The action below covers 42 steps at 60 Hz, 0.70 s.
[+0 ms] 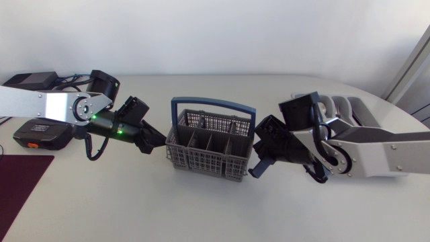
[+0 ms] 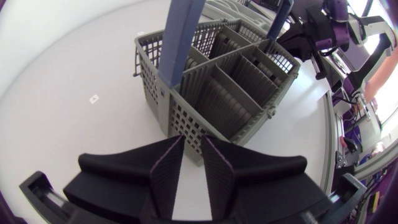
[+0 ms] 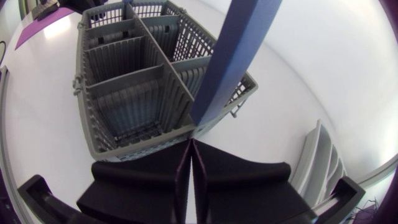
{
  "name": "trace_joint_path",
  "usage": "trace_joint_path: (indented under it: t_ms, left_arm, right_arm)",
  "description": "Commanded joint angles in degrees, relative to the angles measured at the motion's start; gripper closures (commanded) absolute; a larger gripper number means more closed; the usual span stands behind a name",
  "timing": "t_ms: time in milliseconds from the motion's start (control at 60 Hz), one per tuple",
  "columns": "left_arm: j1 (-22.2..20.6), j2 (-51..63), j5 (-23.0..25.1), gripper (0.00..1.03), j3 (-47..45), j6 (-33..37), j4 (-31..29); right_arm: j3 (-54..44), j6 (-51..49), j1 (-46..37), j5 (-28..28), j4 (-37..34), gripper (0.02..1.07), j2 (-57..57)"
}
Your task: Unload the cutlery basket into the drawer organizer.
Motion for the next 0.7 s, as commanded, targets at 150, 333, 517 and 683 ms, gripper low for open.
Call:
trace_joint_path:
  t_ms: [150, 333, 517, 683]
  left_arm:
    - [-0.7, -2.1, 1.7, 0.79, -2.0, 1.7, 0.1]
    - [-0.2, -1.7, 1.8, 0.79, -1.6, 1.5, 1.2]
    - [-0.3, 0.3, 1.8, 0.79, 0.4, 0.6, 2.0]
    - [-1.1, 1.0, 1.8, 0.79, 1.4, 0.4, 2.2]
  right_arm:
    - [5.9, -0.1, -0.1, 0.6, 4.4, 1.01, 5.7]
    - [8.1, -0.4, -0.5, 0.6, 5.2, 1.01, 8.5]
    - [9.8, -0.6, -0.5, 1.0, 5.0, 1.01, 9.4]
    - [10.6, -0.6, -0.5, 1.9, 5.0, 1.01, 9.9]
